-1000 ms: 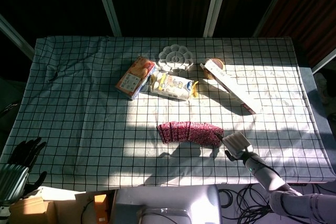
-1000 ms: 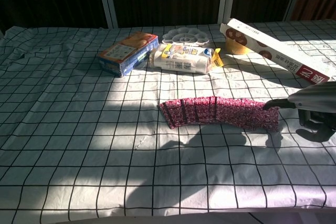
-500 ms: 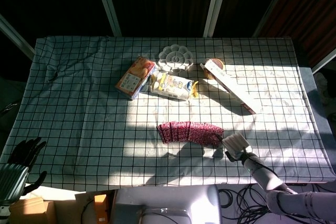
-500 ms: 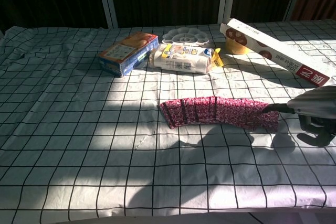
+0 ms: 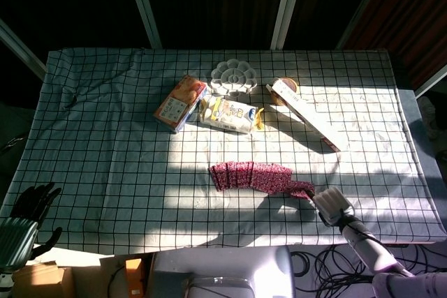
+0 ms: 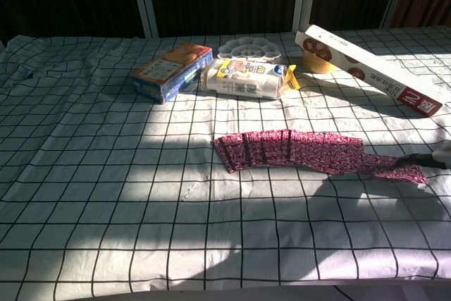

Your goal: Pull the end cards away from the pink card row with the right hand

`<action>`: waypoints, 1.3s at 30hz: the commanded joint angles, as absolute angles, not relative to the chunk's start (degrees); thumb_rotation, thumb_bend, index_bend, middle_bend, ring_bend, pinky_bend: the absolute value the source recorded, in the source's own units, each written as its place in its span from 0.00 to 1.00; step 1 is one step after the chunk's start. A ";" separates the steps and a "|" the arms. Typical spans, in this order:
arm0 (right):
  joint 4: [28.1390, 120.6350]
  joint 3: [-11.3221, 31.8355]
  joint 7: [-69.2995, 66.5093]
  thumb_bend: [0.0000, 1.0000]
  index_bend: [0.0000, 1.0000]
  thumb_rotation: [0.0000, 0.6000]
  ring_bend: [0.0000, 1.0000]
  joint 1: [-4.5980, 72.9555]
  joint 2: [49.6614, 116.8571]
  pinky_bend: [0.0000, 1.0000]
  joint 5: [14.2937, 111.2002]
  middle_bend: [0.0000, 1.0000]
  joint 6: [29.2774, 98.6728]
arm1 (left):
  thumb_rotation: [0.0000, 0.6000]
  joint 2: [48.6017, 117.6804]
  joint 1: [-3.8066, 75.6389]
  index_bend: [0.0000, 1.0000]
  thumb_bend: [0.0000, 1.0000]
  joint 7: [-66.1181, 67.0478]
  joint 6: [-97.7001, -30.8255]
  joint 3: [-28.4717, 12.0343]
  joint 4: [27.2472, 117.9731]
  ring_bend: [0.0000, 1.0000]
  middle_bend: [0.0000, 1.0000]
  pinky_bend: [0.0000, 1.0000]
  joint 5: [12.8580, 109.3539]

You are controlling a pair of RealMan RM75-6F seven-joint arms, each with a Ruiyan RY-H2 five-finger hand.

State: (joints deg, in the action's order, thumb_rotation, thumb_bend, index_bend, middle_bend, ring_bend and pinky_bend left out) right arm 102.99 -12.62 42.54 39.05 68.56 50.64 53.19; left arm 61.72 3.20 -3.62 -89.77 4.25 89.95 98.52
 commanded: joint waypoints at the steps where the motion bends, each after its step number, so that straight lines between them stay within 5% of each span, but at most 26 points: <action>1: 104.19 -15.09 42.36 0.51 0.11 1.00 0.84 36.66 66.81 0.85 54.23 0.90 55.28 | 1.00 61.77 3.27 0.00 0.37 -3.38 -89.60 4.29 90.05 0.00 0.00 0.00 98.57; 10: 104.67 -16.98 40.93 0.51 0.13 1.00 0.84 32.85 64.93 0.85 60.75 0.90 58.48 | 1.00 61.84 3.20 0.00 0.37 -3.18 -89.76 4.29 90.09 0.00 0.00 0.00 98.62; 17: 105.82 -13.62 33.41 0.51 0.10 1.00 0.84 31.95 62.66 0.85 66.77 0.90 59.86 | 1.00 61.87 3.38 0.00 0.37 -3.07 -89.45 4.27 90.11 0.00 0.00 0.00 98.59; 26: 105.65 -6.33 38.89 0.51 0.09 1.00 0.84 38.97 66.67 0.85 55.49 0.91 53.12 | 1.00 61.84 3.62 0.00 0.38 -2.94 -89.00 4.06 90.31 0.00 0.00 0.00 98.12; 39: 102.12 -5.83 48.62 0.52 0.11 1.00 0.85 44.51 75.52 0.86 41.72 0.91 52.87 | 1.00 61.61 3.71 0.00 0.37 -3.53 -89.05 4.17 90.10 0.00 0.00 0.00 98.35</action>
State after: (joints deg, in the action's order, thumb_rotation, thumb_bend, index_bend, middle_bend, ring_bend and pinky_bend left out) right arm 102.51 -5.76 48.27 44.19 75.05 42.12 52.82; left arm 61.61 3.71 -3.54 -89.05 4.16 90.09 98.36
